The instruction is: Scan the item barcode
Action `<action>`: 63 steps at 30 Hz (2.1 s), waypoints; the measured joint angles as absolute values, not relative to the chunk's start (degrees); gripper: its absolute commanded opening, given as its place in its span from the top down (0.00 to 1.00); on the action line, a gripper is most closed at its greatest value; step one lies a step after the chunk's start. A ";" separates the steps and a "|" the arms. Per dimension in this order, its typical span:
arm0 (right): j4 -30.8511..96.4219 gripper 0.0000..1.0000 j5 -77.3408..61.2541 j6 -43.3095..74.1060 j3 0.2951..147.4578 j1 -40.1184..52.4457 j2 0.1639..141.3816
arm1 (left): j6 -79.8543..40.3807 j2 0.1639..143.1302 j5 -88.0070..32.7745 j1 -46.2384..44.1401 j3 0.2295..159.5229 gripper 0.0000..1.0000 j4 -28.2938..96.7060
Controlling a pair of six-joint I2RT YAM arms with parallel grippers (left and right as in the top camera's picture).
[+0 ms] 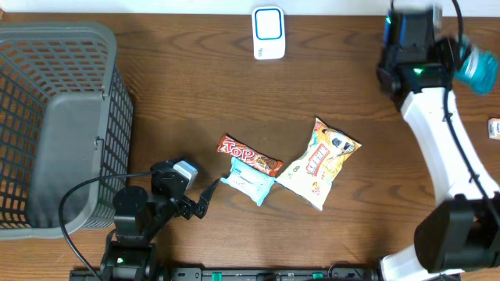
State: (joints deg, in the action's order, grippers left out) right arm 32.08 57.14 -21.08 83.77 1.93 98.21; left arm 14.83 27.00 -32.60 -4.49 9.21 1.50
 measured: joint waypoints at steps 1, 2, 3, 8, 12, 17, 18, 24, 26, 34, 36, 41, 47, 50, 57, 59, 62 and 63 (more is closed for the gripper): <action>32.75 0.94 53.69 -18.33 82.70 -0.12 98.80 | 14.83 27.00 -32.60 -4.49 9.21 0.02 1.43; 32.99 0.93 50.96 -16.27 81.93 -1.96 99.20 | 14.83 27.00 -32.60 -4.49 9.21 0.02 1.45; 33.12 0.93 47.62 -13.80 81.03 -4.49 99.61 | 14.83 27.00 -32.60 -4.49 9.21 0.02 1.45; 30.89 0.91 35.81 -8.01 77.65 -15.09 99.83 | 14.83 27.00 -32.60 -4.49 9.21 0.02 1.45; 27.62 0.88 31.18 -6.37 73.69 -21.32 100.07 | 14.83 27.00 -32.60 -4.49 9.21 0.02 1.45; 24.95 0.87 29.10 -5.56 70.76 -27.68 103.15 | 14.83 27.00 -32.60 -4.49 9.21 0.02 1.48; 24.62 0.87 29.12 -5.54 70.63 -28.69 103.88 | 14.83 27.00 -32.60 -4.49 9.21 0.02 1.48; 23.27 0.65 30.52 -3.44 70.63 -32.38 104.62 | 14.83 27.00 -32.60 -4.49 9.21 0.02 1.45; 23.22 0.50 30.48 -2.50 70.63 -32.47 104.62 | 14.83 27.00 -32.60 -4.49 9.21 0.02 1.45; 22.76 0.24 30.52 0.03 70.63 -32.38 104.62 | 14.83 27.00 -32.60 -4.49 9.21 0.02 1.48; 22.44 0.21 32.14 0.51 70.63 -32.38 104.62 | 14.83 27.00 -32.60 -4.49 9.21 0.02 1.48; 20.67 0.19 36.32 1.10 70.63 -32.38 104.64 | 14.83 27.00 -32.60 -4.49 9.21 0.02 1.48; 20.29 0.09 37.56 1.43 70.65 -31.99 104.62 | 14.83 27.00 -32.60 -4.49 9.21 0.02 1.48; 21.32 0.04 37.93 2.44 71.00 -30.85 104.62 | 14.83 27.00 -32.60 -4.49 9.21 0.02 1.45; 30.68 0.01 29.76 4.71 78.02 -24.53 102.89 | 14.83 27.00 -32.60 -4.49 9.21 0.02 1.48; 33.17 0.01 24.47 5.65 81.21 -21.71 100.77 | 14.83 27.00 -32.58 -4.49 9.21 0.02 1.48; 36.38 0.01 15.51 6.55 85.10 -17.47 96.18 | 14.83 27.00 -32.60 -4.49 9.21 0.02 1.48; 37.32 0.01 12.56 6.70 85.71 -16.21 94.54 | 14.83 27.00 -32.60 -4.49 9.21 0.02 1.45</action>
